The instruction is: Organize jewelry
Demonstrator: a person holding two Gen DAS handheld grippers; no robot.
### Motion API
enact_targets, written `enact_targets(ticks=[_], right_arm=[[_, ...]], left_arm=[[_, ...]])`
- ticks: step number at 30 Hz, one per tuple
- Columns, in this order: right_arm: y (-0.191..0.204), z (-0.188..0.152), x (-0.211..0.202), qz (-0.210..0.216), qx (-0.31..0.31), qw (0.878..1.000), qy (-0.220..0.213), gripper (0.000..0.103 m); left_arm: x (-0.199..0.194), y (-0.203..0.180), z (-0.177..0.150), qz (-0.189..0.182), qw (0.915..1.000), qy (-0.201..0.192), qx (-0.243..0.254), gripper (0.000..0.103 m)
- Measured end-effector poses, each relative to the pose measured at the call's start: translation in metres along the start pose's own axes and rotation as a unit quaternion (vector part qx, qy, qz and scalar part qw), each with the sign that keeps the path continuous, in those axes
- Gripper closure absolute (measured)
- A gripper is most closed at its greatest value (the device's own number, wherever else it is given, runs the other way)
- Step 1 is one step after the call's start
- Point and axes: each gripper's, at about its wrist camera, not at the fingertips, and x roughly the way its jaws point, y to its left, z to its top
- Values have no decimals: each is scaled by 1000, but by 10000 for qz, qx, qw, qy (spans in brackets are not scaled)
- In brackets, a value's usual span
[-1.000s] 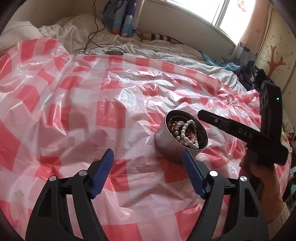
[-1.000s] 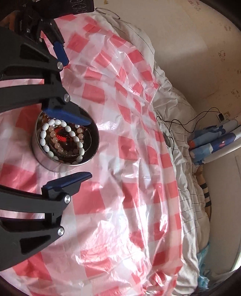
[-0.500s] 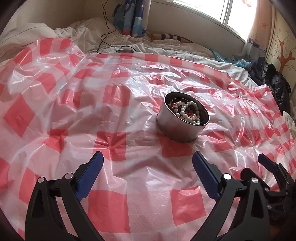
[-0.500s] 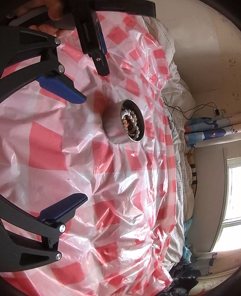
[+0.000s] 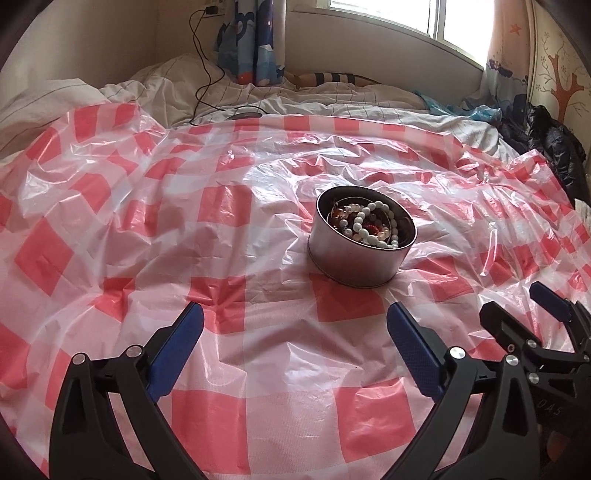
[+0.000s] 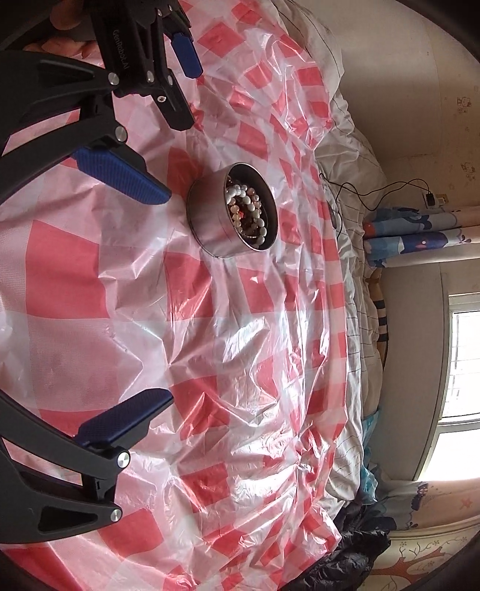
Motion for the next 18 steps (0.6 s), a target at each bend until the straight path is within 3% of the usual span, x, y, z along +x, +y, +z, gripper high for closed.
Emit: enact_targets(ticks=[4, 18], right_arm=[[-1, 1, -1, -18, 4, 10000, 60, 7], [-1, -1, -3, 26, 29, 10000, 86, 7]], left_arm=[[5, -4, 2, 344, 9992, 82, 189, 8], [3, -3, 2, 322, 9993, 75, 170, 8]])
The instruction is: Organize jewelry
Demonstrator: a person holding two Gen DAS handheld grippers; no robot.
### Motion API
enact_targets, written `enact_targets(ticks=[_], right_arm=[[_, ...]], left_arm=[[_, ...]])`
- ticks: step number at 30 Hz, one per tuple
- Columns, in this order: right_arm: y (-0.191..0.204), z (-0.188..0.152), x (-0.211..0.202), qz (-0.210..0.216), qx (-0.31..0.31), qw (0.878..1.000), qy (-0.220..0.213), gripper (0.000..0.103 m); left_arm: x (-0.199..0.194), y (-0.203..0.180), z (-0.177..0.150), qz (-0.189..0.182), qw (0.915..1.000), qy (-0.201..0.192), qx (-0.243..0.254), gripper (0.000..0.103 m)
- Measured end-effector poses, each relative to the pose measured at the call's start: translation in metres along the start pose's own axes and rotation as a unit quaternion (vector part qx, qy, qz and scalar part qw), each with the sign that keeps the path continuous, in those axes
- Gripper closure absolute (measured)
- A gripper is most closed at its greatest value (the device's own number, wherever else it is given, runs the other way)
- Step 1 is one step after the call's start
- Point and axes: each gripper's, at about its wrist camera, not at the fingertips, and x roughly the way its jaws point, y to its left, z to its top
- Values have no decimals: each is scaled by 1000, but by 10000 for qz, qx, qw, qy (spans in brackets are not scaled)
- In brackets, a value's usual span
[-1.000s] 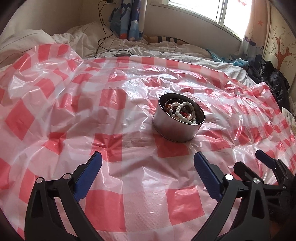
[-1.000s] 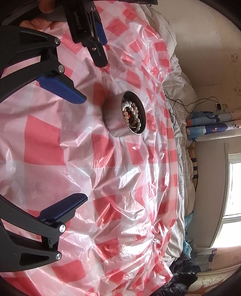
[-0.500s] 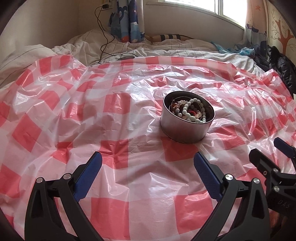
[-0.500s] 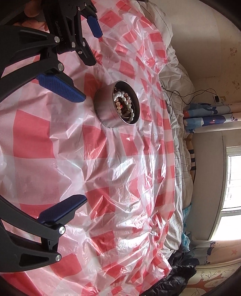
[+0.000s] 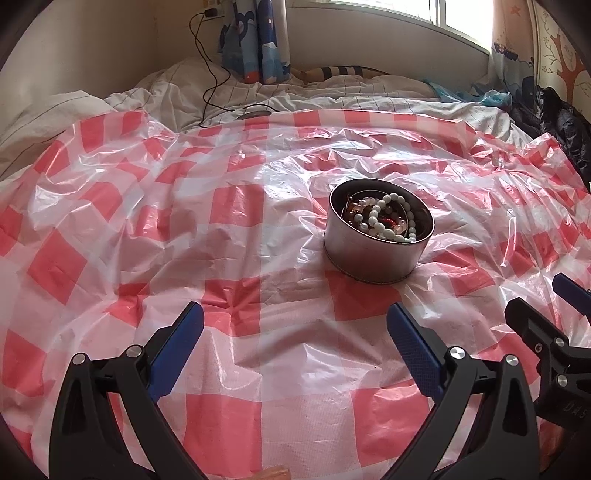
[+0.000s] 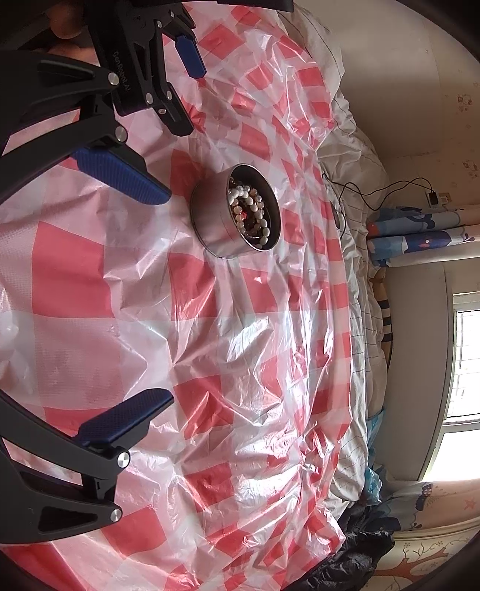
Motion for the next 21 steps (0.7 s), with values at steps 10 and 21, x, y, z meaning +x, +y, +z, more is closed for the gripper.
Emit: enact_targets(ticks=[10, 21], right_arm=[[-1, 0, 0, -11, 21, 10000, -9, 7], [-4, -3, 9, -188, 39, 9998, -18, 7]], left_arm=[[0, 2, 0, 16, 10000, 11, 0, 8], [-3, -6, 5, 62, 9999, -85, 74, 8]])
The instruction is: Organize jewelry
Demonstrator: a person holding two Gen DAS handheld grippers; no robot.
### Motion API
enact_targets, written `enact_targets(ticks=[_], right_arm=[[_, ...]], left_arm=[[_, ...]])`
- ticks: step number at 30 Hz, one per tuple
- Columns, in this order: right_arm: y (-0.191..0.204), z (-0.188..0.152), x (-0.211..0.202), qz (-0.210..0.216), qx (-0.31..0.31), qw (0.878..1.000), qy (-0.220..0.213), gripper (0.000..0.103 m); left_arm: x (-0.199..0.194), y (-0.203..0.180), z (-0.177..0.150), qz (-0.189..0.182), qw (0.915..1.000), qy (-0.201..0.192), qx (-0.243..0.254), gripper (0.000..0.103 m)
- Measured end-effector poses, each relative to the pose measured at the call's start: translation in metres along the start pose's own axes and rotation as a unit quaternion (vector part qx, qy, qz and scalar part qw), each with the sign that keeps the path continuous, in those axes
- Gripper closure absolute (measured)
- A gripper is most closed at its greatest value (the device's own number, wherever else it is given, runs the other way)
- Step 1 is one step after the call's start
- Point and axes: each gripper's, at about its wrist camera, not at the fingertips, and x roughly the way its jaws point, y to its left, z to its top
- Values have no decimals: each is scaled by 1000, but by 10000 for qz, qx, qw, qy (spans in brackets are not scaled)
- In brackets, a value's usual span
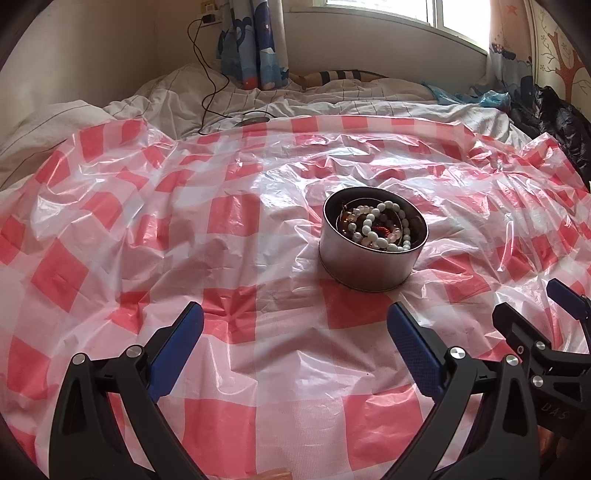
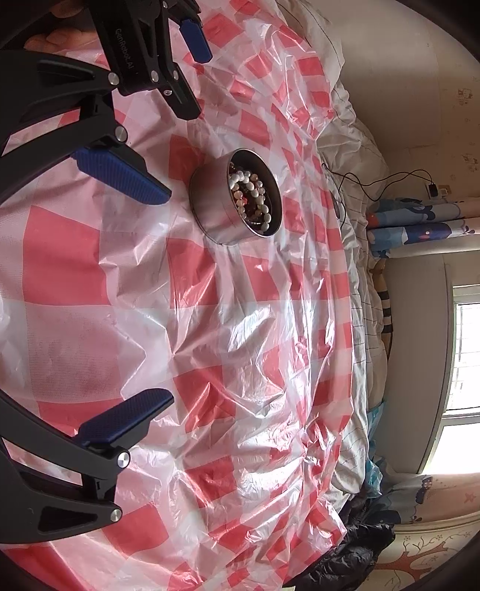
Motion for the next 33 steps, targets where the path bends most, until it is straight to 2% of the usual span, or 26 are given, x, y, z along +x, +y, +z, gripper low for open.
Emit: enact_targets(ticks=[33], right_arm=[[-3, -8, 15, -117, 50, 9997, 198, 7]], left_arm=[[-7, -13, 0, -254, 9996, 11, 123, 8]])
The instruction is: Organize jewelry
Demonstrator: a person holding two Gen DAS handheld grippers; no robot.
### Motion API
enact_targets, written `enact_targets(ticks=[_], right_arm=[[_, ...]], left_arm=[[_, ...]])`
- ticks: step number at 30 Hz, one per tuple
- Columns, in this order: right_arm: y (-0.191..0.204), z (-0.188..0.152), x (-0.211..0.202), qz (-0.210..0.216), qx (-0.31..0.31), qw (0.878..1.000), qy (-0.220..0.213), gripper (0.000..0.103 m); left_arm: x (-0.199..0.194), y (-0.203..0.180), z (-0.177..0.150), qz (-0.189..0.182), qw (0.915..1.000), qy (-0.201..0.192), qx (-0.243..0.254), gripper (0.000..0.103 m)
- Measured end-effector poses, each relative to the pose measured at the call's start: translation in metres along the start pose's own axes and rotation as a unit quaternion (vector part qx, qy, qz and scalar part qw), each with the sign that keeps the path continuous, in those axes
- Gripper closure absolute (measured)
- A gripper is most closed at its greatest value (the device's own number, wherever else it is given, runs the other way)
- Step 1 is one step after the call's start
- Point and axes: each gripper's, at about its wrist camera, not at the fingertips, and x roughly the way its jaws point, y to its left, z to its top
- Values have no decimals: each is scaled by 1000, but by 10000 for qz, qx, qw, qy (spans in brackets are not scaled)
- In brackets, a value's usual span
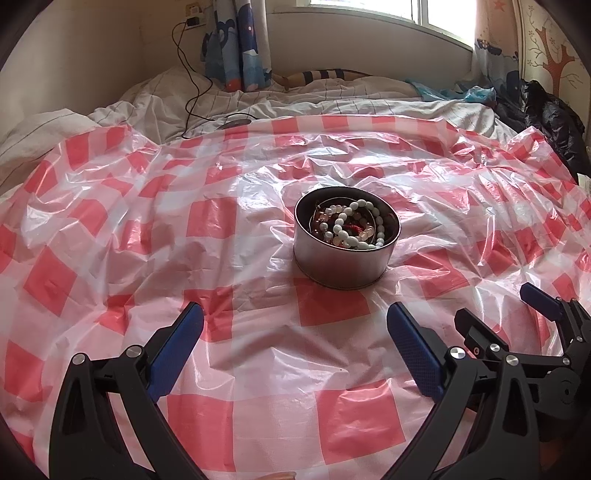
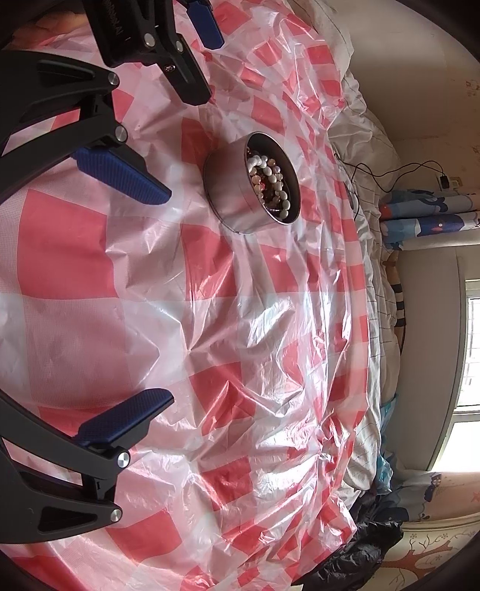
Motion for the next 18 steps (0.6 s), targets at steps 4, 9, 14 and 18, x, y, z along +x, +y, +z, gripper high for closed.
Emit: enact_targets(ticks=[4, 9, 14, 18], right_arm=[[1, -2, 2, -10, -35, 10000, 43, 7], [1, -3, 2, -13, -41, 10000, 46, 7], [1, -3, 3, -14, -45, 10000, 47, 7], [1, -2, 2, -17, -42, 10000, 46, 7]], left_arm=[[0, 0, 1, 16, 10000, 19, 2, 8], [0, -1, 1, -4, 10000, 19, 2, 8], [0, -1, 1, -5, 10000, 19, 0, 8], [0, -1, 1, -14, 10000, 30, -11, 8]])
